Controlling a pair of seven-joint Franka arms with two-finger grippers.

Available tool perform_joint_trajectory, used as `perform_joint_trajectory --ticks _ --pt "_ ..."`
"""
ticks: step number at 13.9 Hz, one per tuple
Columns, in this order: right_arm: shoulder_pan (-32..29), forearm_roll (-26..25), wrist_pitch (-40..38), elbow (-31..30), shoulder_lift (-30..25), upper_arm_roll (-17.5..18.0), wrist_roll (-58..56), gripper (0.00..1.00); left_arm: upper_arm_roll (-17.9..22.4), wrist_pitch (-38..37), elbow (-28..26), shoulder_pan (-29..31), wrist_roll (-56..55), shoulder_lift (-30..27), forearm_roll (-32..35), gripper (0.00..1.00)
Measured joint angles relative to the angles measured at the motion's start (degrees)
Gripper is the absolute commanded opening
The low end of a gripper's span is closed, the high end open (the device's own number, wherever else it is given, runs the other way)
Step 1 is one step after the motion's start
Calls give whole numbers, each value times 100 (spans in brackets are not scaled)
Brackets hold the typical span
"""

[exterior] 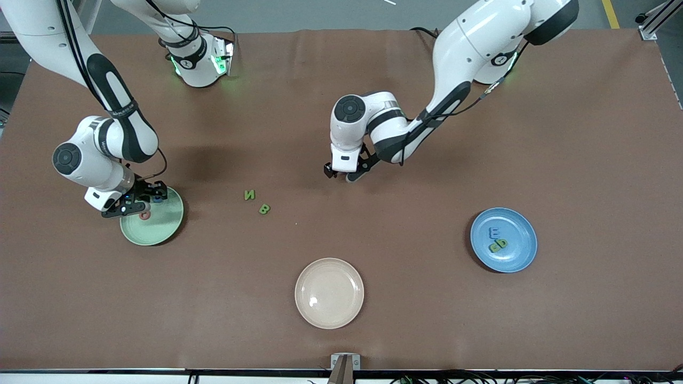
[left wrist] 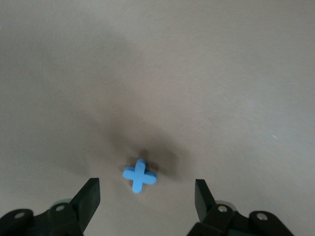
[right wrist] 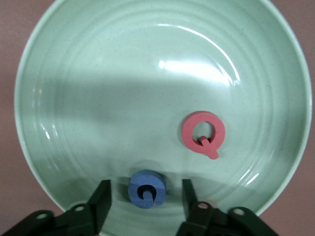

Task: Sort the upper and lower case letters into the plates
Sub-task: 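Lower the G into the green plate while the left gripper grasps blue X, then carry the X into the blue plate while the right gripper grasps green N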

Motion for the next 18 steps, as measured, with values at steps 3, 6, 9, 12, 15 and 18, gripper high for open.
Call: perform_joint_trajectory --ticks 3,6,9,12,15,18 --pt "151 5 -802 269 -352 94 548 100 204 24 0 -194 -287 11 0 77" --pt "901 5 -1324 375 -716 151 2155 100 231 24 -2 -185 -305 64 0 69" --pt "1707 9 -1269 367 -702 181 3266 100 224 26 6 -185 -307 71 0 60" --pt "2330 13 -991 472 -573 184 3551 100 219 27 10 -189 -350 64 0 11" --pt "2653 16 -483 657 -130 183 3569 100 199 13 11 -209 -353 30 0 0" --pt "2722 16 -74 721 278 182 3561 100 221 -32 53 -180 -268 19 4 0"
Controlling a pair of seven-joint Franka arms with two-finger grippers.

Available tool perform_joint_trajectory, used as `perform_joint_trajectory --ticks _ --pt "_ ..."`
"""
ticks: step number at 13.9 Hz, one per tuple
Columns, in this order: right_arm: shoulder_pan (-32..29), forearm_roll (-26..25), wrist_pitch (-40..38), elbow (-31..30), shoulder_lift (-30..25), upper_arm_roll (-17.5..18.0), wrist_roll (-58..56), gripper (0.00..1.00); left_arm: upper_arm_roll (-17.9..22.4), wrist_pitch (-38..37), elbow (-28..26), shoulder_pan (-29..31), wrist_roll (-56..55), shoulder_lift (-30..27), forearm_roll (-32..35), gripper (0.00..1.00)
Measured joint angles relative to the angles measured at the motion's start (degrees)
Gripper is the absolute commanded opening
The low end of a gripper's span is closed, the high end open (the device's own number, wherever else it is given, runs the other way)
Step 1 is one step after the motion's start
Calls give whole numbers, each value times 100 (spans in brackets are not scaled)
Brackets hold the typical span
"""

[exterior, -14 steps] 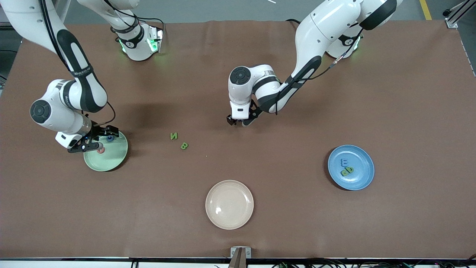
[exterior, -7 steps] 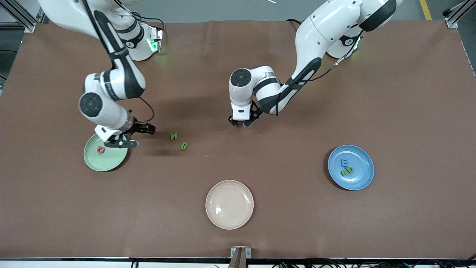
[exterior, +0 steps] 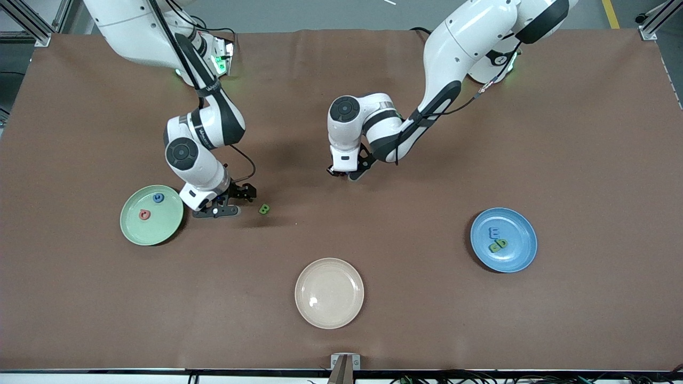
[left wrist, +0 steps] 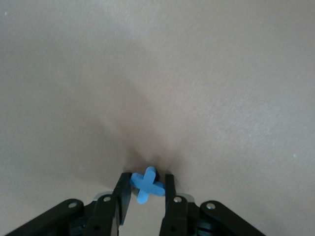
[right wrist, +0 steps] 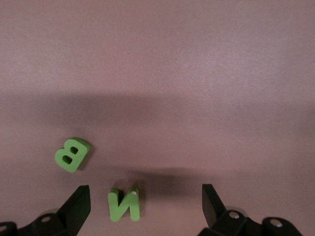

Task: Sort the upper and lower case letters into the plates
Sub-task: 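Carry the X into the blue plate while the right gripper grasps green N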

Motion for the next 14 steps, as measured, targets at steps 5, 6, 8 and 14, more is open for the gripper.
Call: perform_joint_trajectory --ticks 5,6,8,14 --pt "108 -3 37 12 226 -1 -22 85 33 -1025 332 669 1470 -550 8 0" --pt "149 -3 33 8 247 -1 -22 81 34 -1140 330 972 2006 -705 8 0" --pt "196 -3 15 -28 257 -1 -21 73 41 -1220 321 1631 3133 -869 9 0" --pt "213 -3 -38 -84 256 -4 -20 59 75 -1264 237 3700 6790 -790 9 2"
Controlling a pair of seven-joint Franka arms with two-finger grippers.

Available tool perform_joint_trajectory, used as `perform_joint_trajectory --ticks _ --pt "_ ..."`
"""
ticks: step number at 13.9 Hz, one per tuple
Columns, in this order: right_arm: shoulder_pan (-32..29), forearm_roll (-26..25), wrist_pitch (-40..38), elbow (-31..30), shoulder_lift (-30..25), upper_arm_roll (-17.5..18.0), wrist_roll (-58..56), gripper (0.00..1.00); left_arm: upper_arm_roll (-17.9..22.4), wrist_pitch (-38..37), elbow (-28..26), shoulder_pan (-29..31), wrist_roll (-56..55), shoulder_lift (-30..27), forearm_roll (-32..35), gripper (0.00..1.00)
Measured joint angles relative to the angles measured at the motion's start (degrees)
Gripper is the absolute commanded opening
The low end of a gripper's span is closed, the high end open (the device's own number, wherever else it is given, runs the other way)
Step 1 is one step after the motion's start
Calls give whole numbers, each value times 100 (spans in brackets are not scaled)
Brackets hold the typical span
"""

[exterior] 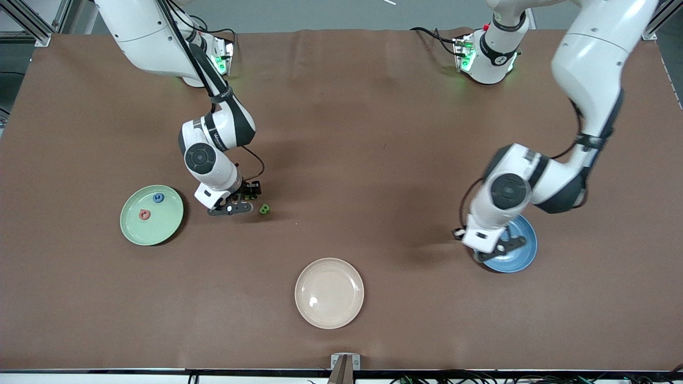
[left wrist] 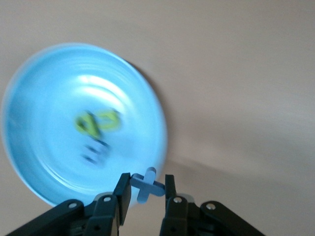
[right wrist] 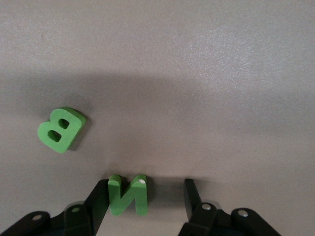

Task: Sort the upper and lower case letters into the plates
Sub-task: 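Carry the X into the blue plate while the right gripper grasps green N, then carry the N into the green plate while the left arm returns to rest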

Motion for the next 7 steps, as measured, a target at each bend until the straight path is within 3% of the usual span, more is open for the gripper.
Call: perform_joint_trajectory --ticks 1,3,4,5,7 --pt "7 0 -3 0 -2 0 0 53 -1 0 -8 219 368 35 0 9" --pt "33 0 -14 10 -21 2 5 40 -2 1 -22 552 829 151 0 47" --pt "39 0 -15 10 -21 0 5 35 -2 6 -25 664 996 217 0 91" --pt "41 0 -16 15 -27 0 5 28 -2 17 -24 752 1192 259 0 100" --pt "44 2 -25 20 -39 1 9 22 -10 39 6 867 1640 254 0 100"
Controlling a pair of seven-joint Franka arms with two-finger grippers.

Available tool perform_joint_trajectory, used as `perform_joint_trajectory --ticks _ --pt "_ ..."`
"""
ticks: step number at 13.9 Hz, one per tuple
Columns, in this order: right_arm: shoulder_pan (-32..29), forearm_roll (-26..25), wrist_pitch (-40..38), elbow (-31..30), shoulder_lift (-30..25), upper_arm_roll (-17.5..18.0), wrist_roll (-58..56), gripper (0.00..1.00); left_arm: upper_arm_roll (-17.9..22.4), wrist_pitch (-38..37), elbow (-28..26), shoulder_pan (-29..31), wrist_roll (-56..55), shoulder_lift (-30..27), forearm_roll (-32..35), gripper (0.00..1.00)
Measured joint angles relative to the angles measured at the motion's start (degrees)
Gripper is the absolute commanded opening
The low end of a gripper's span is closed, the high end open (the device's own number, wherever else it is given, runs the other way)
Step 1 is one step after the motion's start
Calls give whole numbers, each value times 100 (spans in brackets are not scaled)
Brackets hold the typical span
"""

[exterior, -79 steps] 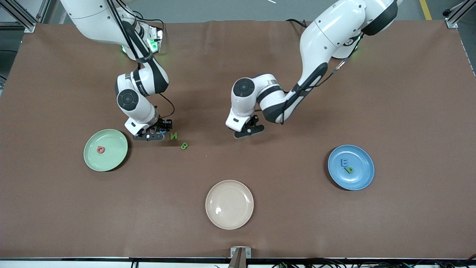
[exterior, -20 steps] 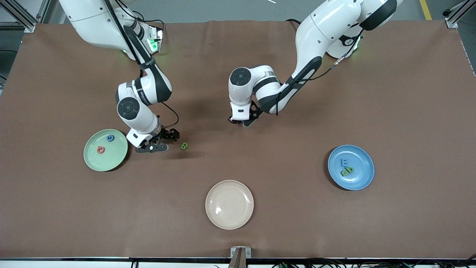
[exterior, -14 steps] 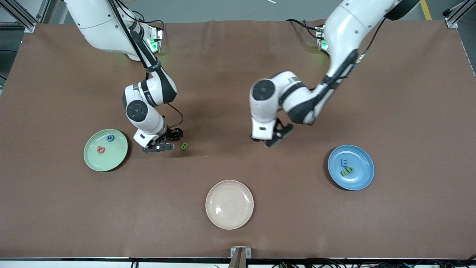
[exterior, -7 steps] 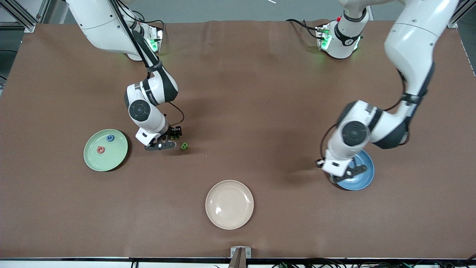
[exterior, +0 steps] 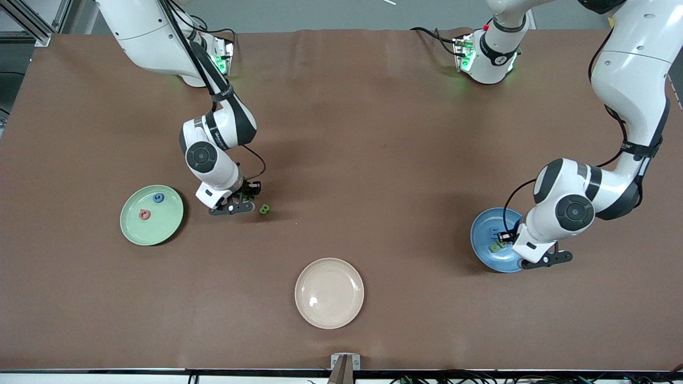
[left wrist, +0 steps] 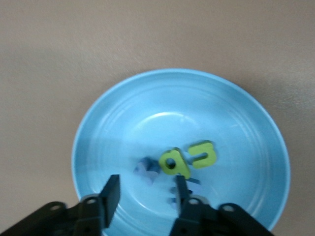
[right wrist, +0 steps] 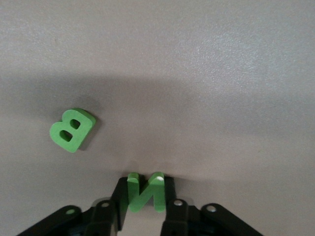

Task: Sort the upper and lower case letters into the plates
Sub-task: 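Carry the N into the green plate while the left arm returns to rest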

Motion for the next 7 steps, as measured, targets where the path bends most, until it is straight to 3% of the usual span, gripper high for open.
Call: perform_joint_trajectory --ticks 3,7 --pt "0 0 -261 90 -7 -22 1 21 -77 17 234 70 431 -278 0 100" --pt "-244 -26 -2222 890 -567 -253 -57 21 -270 -357 463 71 649 -1245 -19 100"
